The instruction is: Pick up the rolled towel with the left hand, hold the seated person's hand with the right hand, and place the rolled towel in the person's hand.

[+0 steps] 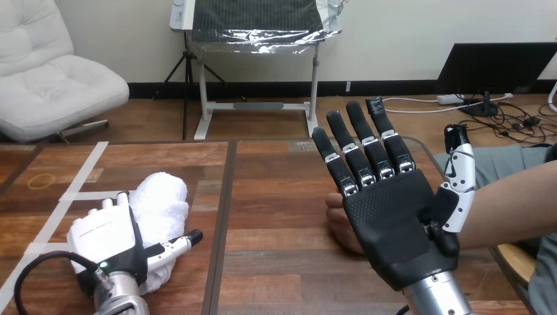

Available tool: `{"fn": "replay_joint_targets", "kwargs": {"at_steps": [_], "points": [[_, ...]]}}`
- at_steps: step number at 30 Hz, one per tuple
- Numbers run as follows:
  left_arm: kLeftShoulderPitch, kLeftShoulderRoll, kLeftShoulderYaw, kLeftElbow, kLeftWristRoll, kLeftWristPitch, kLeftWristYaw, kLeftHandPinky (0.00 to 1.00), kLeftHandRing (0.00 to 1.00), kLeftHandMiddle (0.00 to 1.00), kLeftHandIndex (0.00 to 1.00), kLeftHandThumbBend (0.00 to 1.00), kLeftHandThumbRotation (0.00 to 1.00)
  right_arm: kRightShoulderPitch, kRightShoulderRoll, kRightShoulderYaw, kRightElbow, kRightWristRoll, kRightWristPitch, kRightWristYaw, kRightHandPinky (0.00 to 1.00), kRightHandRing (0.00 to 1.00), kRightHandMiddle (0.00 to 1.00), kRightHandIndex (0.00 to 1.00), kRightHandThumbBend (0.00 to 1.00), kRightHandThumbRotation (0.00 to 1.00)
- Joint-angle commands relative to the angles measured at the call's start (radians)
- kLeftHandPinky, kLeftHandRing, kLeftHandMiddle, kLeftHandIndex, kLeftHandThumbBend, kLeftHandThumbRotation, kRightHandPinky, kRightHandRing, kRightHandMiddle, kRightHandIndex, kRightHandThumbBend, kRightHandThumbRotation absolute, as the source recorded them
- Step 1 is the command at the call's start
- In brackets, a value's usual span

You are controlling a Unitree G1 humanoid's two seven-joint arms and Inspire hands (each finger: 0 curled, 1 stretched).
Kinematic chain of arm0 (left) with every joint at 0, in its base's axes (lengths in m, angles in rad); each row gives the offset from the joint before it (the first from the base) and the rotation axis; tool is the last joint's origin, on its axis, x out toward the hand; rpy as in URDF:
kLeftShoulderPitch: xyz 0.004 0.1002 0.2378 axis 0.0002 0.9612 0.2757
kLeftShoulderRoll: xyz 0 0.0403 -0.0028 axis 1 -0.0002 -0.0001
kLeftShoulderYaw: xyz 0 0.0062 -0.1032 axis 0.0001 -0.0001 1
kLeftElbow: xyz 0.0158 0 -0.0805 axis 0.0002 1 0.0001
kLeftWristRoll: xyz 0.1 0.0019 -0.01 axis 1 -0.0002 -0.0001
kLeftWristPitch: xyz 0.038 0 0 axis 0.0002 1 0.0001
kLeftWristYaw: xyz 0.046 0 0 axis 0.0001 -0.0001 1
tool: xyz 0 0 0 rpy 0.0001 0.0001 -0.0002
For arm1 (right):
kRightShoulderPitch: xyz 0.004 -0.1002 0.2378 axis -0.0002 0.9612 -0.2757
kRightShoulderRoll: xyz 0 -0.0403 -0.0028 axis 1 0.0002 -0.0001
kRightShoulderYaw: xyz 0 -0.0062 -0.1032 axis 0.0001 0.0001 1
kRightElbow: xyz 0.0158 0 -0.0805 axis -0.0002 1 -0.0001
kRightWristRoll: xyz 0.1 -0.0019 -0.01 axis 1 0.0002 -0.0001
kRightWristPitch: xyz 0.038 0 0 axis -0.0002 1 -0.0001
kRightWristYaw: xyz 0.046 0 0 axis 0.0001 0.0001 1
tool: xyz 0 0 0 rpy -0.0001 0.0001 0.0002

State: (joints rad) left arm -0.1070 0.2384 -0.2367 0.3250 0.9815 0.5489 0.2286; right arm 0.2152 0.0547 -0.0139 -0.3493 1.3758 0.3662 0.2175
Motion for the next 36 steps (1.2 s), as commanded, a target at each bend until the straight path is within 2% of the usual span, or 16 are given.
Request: {"fn": "replay_joint_targets", "kwargs": {"at_steps": [1,2,3,9,10,13,20,26,36], "points": [[0.004,0.028,0.001,0.032,-0.041,-0.022,0.006,0.32,0.36,0.44,0.7,0.88,0.61,-0.04,0.027,-0.011,-0.046,0.004,0.002,0.002,1.0,1.0,1.0,1.0,0.44,0.71],[0.007,0.028,0.006,0.026,-0.052,-0.028,0.011,0.29,0.33,0.42,0.68,0.86,0.57,-0.04,0.026,-0.011,-0.046,0.004,0.002,0.003,1.0,1.0,1.0,1.0,0.44,0.71],[0.008,0.029,0.009,0.023,-0.058,-0.032,0.015,0.24,0.29,0.38,0.63,0.83,0.46,-0.04,0.026,-0.012,-0.046,0.005,0.003,0.003,1.0,1.0,1.0,1.0,0.43,0.71],[0.018,0.033,0.026,0.009,-0.105,-0.063,0.051,0.16,0.22,0.33,0.55,0.75,0.21,-0.04,0.024,-0.012,-0.048,-0.003,0.002,0.003,1.0,1.0,1.0,1.0,0.43,0.71],[0.019,0.034,0.027,0.008,-0.111,-0.066,0.053,0.15,0.21,0.32,0.53,0.73,0.14,-0.04,0.024,-0.012,-0.047,-0.003,0.002,0.004,1.0,1.0,1.0,1.0,0.43,0.71],[0.024,0.039,0.031,0.013,-0.127,-0.092,0.087,0.14,0.2,0.32,0.52,0.72,0.07,-0.04,0.024,-0.013,-0.046,-0.005,0.002,0.005,1.0,1.0,1.0,1.0,0.43,0.71],[0.035,0.052,0.04,0.029,-0.163,-0.159,0.161,0.14,0.21,0.33,0.5,0.7,0.01,-0.039,0.024,-0.014,-0.046,-0.003,0.003,0.005,1.0,1.0,1.0,1.0,0.43,0.71],[0.037,0.058,0.048,0.053,-0.19,-0.201,0.214,0.15,0.22,0.33,0.51,0.7,0.0,-0.04,0.025,-0.015,-0.045,-0.004,0.002,0.007,1.0,1.0,1.0,1.0,0.42,0.71],[0.035,0.068,0.043,0.073,-0.204,-0.228,0.246,0.15,0.23,0.35,0.52,0.68,0.0,-0.043,0.029,-0.018,-0.044,0.012,0.006,0.003,1.0,1.0,1.0,1.0,0.42,0.72]]}}
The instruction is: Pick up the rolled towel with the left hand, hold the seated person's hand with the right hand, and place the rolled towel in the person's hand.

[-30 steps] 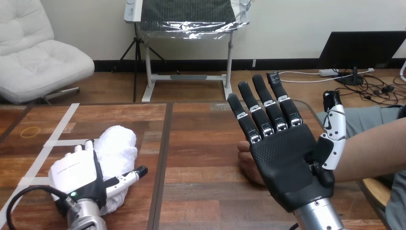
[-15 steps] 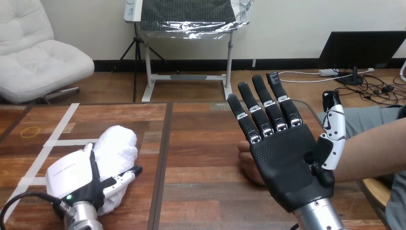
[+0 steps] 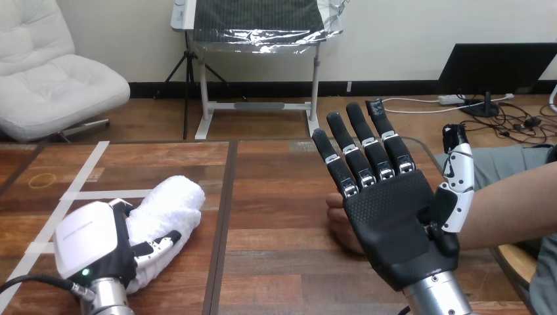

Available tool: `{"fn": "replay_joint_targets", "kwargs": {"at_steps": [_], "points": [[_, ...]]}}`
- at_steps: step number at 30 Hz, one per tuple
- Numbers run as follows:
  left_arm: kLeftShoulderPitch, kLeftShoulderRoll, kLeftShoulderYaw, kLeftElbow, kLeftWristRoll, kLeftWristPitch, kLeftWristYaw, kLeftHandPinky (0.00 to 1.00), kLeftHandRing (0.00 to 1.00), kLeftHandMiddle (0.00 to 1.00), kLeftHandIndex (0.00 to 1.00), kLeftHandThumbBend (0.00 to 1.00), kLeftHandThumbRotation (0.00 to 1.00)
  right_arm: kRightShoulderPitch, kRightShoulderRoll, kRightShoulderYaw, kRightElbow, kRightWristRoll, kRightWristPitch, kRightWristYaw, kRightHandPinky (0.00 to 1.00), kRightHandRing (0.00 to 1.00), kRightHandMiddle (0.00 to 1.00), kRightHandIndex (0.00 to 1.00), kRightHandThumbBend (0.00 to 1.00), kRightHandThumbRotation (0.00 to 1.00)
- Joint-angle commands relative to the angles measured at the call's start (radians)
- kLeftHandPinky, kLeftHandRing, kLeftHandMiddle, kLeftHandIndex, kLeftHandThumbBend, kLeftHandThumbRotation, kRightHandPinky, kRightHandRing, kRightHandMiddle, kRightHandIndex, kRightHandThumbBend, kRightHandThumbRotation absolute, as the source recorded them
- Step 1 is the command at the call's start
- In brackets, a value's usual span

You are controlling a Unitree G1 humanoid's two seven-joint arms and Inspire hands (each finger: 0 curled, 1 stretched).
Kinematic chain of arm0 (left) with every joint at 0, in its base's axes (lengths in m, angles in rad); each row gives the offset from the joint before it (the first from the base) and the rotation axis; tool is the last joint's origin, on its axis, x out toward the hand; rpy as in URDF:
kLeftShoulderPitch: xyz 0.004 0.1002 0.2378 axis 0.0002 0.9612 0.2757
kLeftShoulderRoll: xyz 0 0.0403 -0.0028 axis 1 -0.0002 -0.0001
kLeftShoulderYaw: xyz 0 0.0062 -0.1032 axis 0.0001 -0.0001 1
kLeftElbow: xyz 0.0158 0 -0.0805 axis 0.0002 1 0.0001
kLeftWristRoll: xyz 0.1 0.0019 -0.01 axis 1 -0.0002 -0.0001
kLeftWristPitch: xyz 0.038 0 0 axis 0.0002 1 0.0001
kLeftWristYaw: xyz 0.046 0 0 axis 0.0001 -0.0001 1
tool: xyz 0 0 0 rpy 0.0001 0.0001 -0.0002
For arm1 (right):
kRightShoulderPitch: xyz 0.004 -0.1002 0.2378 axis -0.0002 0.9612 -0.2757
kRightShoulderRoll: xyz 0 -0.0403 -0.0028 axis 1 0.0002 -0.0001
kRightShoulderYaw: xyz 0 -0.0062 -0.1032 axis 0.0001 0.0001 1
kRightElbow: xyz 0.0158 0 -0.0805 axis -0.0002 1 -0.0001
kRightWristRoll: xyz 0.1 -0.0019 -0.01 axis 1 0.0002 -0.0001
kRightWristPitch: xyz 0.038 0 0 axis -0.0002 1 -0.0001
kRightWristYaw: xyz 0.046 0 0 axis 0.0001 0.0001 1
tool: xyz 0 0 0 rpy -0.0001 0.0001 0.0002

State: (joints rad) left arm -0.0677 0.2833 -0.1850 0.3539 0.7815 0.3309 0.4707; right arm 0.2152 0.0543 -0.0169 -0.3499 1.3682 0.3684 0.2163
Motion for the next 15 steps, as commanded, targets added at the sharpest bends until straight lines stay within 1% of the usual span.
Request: {"fn": "replay_joint_targets", "kwargs": {"at_steps": [1,8,10,15], "points": [[-0.004,0.024,-0.009,0.045,-0.004,-0.013,0.008,0.16,0.23,0.35,0.52,0.68,0.0,-0.043,0.03,-0.015,-0.043,0.021,0.004,0.004,1.0,1.0,1.0,1.0,0.42,0.72],[-0.001,0.026,-0.007,0.047,-0.016,-0.037,0.026,0.17,0.24,0.37,0.53,0.67,0.0,-0.043,0.033,-0.016,-0.047,0.034,0.007,-0.007,1.0,1.0,1.0,1.0,0.41,0.73],[0.0,0.024,-0.002,0.048,-0.025,-0.045,0.031,0.17,0.25,0.37,0.53,0.68,0.0,-0.043,0.033,-0.017,-0.048,0.036,0.009,-0.008,1.0,1.0,1.0,1.0,0.41,0.73],[0.0,0.025,-0.005,0.053,-0.033,-0.057,0.042,0.18,0.27,0.38,0.54,0.69,0.0,-0.042,0.031,-0.017,-0.051,0.037,0.011,-0.014,1.0,1.0,1.0,1.0,0.41,0.73]]}}
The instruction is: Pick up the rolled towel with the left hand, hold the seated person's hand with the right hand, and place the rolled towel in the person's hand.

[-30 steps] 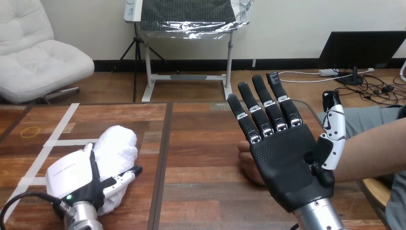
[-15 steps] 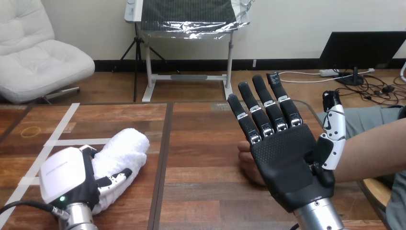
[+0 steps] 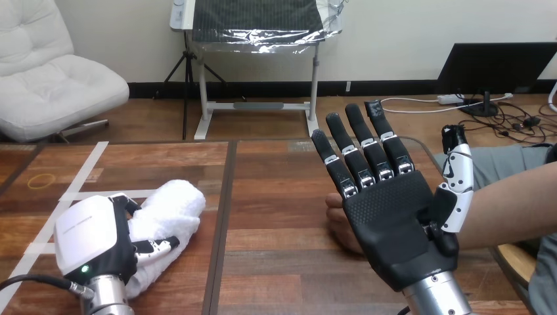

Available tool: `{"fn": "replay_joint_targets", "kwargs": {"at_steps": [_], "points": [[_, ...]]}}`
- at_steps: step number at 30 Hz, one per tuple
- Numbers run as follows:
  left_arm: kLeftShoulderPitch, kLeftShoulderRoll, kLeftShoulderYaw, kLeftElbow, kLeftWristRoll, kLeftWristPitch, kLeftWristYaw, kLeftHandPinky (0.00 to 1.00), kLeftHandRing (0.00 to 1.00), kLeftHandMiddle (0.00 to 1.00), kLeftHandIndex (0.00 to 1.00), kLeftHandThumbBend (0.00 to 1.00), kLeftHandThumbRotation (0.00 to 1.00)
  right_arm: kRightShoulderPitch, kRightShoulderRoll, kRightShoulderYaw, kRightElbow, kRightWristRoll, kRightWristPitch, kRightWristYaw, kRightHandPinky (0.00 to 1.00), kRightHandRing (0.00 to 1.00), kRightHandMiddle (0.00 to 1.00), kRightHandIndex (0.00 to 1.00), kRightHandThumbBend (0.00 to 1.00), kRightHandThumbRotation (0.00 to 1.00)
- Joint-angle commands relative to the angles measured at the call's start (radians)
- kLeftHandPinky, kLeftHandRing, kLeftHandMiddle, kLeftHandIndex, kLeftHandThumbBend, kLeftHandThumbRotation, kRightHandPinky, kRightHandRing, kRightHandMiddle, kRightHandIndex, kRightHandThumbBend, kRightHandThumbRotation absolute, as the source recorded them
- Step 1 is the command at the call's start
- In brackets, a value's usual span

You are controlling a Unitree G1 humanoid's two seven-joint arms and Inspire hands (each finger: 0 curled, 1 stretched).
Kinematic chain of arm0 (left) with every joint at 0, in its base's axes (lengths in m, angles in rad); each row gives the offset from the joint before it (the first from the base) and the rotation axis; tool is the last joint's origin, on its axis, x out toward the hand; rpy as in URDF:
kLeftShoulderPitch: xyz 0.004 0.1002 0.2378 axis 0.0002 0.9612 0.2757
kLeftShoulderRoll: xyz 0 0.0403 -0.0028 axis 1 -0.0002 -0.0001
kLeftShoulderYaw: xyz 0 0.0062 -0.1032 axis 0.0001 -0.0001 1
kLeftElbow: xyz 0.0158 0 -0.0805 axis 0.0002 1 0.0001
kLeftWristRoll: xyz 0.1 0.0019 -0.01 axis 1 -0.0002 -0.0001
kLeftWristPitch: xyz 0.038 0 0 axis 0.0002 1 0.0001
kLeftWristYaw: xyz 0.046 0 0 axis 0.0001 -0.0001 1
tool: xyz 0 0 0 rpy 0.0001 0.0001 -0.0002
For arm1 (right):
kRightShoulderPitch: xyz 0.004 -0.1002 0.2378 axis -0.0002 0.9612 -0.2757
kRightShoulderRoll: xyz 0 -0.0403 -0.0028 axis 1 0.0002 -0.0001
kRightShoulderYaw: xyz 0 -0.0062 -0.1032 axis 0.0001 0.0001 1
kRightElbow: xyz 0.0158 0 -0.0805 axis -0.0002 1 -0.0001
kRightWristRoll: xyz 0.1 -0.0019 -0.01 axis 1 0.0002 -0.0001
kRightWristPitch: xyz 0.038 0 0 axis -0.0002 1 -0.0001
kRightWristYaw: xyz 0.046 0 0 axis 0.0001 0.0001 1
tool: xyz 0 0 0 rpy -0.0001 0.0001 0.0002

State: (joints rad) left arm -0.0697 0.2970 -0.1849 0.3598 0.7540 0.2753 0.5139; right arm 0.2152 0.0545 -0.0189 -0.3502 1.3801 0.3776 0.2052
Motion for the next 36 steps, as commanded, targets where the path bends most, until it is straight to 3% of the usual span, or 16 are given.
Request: {"fn": "replay_joint_targets", "kwargs": {"at_steps": [1,28,36], "points": [[0.002,0.012,-0.006,0.047,-0.007,-0.003,0.0,0.18,0.27,0.38,0.54,0.69,0.0,-0.042,0.031,-0.015,-0.052,0.025,0.002,-0.005,1.0,1.0,1.0,1.0,0.41,0.73],[0.011,0.018,-0.014,0.051,-0.01,-0.082,0.052,0.19,0.27,0.38,0.55,0.69,0.0,-0.04,0.033,-0.018,-0.054,0.042,0.005,-0.011,1.0,1.0,0.99,1.0,0.41,0.73],[0.022,0.025,-0.015,0.043,-0.012,-0.13,0.073,0.2,0.28,0.38,0.55,0.67,0.0,-0.041,0.032,-0.018,-0.056,0.046,0.007,-0.016,1.0,0.99,0.98,1.0,0.42,0.72]]}}
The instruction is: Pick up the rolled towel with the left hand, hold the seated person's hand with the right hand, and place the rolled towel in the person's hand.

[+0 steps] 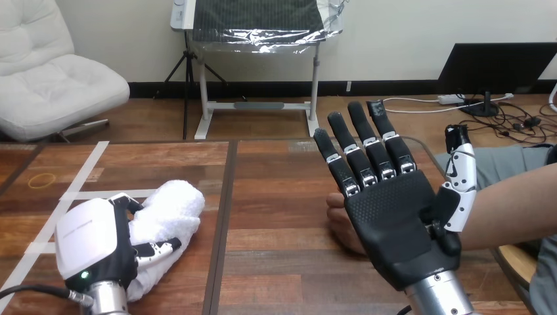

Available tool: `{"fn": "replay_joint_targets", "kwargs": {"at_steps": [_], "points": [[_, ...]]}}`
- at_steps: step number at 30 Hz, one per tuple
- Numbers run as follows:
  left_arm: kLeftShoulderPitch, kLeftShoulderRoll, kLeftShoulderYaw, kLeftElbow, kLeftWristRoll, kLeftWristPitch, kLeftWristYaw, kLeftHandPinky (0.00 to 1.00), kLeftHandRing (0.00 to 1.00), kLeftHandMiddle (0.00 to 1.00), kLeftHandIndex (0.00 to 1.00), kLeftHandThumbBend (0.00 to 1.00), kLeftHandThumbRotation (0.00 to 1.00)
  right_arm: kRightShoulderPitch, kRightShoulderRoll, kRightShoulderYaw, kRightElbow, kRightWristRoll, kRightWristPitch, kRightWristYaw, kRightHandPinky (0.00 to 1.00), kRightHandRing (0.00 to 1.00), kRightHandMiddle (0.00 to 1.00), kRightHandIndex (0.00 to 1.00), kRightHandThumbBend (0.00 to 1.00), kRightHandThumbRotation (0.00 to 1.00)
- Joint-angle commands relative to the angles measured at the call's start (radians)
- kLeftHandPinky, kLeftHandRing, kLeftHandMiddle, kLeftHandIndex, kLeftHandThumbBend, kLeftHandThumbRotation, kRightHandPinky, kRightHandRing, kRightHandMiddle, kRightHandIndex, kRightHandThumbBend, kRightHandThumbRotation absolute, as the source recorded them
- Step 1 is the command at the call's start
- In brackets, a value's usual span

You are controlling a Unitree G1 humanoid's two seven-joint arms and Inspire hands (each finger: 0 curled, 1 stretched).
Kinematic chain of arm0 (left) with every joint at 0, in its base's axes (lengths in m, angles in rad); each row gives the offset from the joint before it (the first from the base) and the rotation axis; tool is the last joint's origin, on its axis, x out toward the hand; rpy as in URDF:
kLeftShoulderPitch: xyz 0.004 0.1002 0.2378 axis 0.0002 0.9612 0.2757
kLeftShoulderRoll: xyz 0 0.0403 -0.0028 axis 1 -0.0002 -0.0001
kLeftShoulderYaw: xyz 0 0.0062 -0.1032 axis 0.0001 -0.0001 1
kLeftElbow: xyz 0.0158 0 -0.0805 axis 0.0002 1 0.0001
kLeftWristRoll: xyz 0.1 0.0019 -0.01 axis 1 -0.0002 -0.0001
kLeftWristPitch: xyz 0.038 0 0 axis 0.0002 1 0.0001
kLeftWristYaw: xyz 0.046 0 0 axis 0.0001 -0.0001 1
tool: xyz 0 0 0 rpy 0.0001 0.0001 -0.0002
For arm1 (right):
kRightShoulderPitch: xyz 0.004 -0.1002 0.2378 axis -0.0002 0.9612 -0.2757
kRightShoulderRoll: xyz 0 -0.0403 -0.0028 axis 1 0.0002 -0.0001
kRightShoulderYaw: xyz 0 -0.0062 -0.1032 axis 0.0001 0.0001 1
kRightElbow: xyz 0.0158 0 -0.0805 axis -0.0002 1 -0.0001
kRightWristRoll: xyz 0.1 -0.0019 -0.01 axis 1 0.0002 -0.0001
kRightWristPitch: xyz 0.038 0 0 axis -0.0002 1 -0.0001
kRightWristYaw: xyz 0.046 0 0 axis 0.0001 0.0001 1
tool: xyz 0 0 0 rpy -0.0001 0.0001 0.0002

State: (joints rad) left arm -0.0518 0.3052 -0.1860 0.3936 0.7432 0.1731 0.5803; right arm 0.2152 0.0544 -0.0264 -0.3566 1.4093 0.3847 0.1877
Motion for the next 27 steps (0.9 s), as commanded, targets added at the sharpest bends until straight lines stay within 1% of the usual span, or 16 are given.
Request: {"fn": "replay_joint_targets", "kwargs": {"at_steps": [1,10,13,16,19,20,22,23,25,26,27], "points": [[0.004,0.017,-0.014,0.008,-0.001,-0.03,0.007,0.2,0.28,0.38,0.55,0.67,0.0,-0.041,0.032,-0.01,-0.049,0.017,0.0,0.002,1.0,0.99,0.98,1.0,0.42,0.72],[0.01,0.019,-0.006,0.012,-0.015,-0.09,0.036,0.23,0.3,0.4,0.56,0.66,0.0,-0.042,0.034,-0.009,-0.051,0.016,-0.002,-0.002,1.0,1.0,0.99,1.0,0.42,0.72],[0.01,0.023,-0.007,0.022,-0.011,-0.124,0.067,0.25,0.32,0.42,0.56,0.67,0.0,-0.043,0.035,-0.009,-0.049,0.019,-0.001,-0.001,1.0,1.0,0.99,1.0,0.42,0.72],[0.014,0.019,0.004,0.022,-0.032,-0.156,0.074,0.26,0.33,0.43,0.56,0.66,0.0,-0.044,0.035,-0.009,-0.049,0.018,-0.001,-0.001,1.0,1.0,0.99,1.0,0.42,0.72],[0.014,0.019,0.008,0.031,-0.043,-0.191,0.091,0.28,0.35,0.44,0.56,0.67,0.0,-0.044,0.036,-0.009,-0.049,0.017,-0.002,0.001,1.0,1.0,0.99,1.0,0.42,0.73],[0.016,0.019,0.012,0.034,-0.055,-0.219,0.101,0.28,0.35,0.44,0.56,0.67,0.0,-0.044,0.036,-0.009,-0.049,0.017,-0.002,0.0,1.0,1.0,0.99,1.0,0.42,0.73],[0.017,0.019,0.016,0.038,-0.069,-0.252,0.112,0.28,0.35,0.45,0.56,0.65,0.0,-0.044,0.036,-0.009,-0.049,0.016,-0.003,-0.002,1.0,1.0,0.99,1.0,0.42,0.73],[0.02,0.014,0.025,0.038,-0.094,-0.285,0.109,0.28,0.36,0.45,0.55,0.65,0.0,-0.044,0.037,-0.009,-0.05,0.016,-0.003,-0.002,1.0,1.0,0.99,1.0,0.42,0.73],[0.022,0.009,0.035,0.041,-0.122,-0.322,0.106,0.29,0.36,0.46,0.55,0.64,0.0,-0.044,0.037,-0.009,-0.05,0.015,-0.004,-0.002,1.0,1.0,0.99,1.0,0.41,0.73],[0.025,0.006,0.044,0.046,-0.154,-0.373,0.102,0.29,0.37,0.46,0.55,0.64,0.0,-0.044,0.038,-0.009,-0.051,0.017,-0.004,-0.004,1.0,1.0,0.99,1.0,0.41,0.73],[0.026,0.005,0.049,0.051,-0.174,-0.408,0.1,0.3,0.37,0.46,0.55,0.64,0.0,-0.044,0.038,-0.009,-0.051,0.018,-0.004,-0.006,1.0,1.0,0.99,1.0,0.41,0.73]]}}
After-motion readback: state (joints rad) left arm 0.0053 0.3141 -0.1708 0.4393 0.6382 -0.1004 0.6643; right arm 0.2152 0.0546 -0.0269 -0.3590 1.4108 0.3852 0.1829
